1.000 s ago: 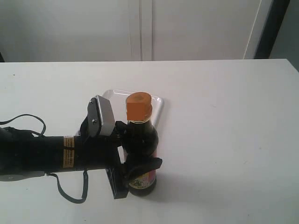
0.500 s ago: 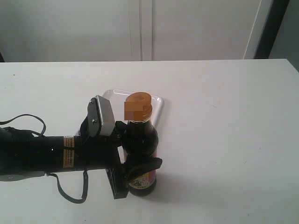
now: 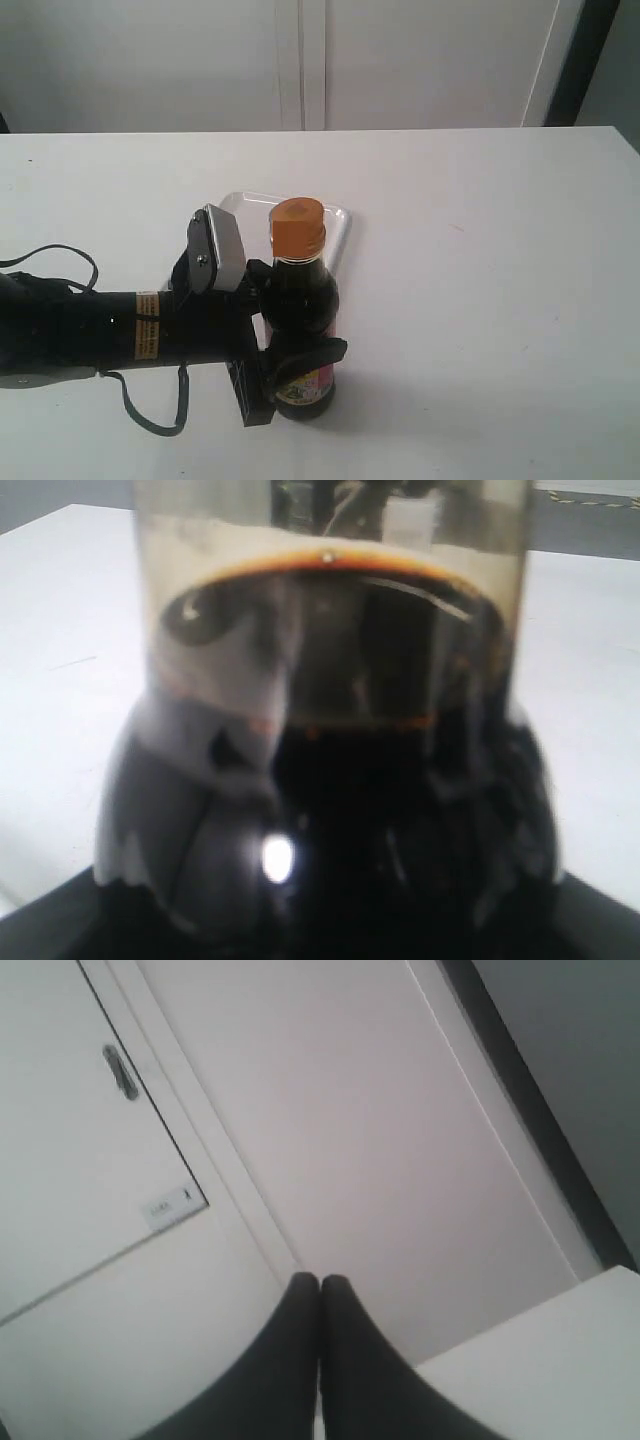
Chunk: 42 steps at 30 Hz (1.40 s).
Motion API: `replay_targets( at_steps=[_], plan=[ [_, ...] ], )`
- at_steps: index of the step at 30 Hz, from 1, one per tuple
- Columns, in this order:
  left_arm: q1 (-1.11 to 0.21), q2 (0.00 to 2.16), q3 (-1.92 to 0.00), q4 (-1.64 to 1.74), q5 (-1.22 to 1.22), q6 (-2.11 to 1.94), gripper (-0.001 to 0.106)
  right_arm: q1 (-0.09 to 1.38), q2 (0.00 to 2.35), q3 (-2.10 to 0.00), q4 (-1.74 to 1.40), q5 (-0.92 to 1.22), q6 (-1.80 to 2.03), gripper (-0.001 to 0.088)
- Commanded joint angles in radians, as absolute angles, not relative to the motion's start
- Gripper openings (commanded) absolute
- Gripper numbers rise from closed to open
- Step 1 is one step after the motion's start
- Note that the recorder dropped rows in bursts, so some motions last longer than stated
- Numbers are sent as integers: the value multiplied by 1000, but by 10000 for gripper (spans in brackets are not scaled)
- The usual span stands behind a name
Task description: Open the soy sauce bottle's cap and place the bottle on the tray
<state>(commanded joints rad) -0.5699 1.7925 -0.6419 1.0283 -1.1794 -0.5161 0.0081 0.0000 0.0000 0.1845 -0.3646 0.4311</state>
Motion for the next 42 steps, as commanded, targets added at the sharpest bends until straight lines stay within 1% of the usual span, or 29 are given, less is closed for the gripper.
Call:
replay_targets(
  at_steps=[2,3,7,9,14,23,34,40,42],
  plan=[
    [-570,1793,-642,1028,-1179,-516,0,8,0,0,182,-423,422,0],
    [-570,1793,-642,1028,-1179,-516,0,8,0,0,175,-413,414,0],
    [-570,1793,-642,1029,-1179,-518,0,8,25,-82,76,-263,326,0],
    [-570,1793,-642,1029,-1179,-518,0,8,62,-123,74,-186,258,0],
    [-570,1793,-642,1029,-1179,-518,0,8,201,-225,74,-71,158,0],
    [-570,1793,-642,1029,-1177,-518,0,10,480,-384,74,0,29,0],
    [-570,1793,-642,1029,-1179,-518,0,19,700,-394,72,-211,18,0],
    [-570,1793,-642,1026,-1179,-518,0,116,815,-292,72,-439,0,0],
    [-570,1793,-642,1026,-1179,-518,0,160,851,-291,67,-448,-45,0]
  ],
)
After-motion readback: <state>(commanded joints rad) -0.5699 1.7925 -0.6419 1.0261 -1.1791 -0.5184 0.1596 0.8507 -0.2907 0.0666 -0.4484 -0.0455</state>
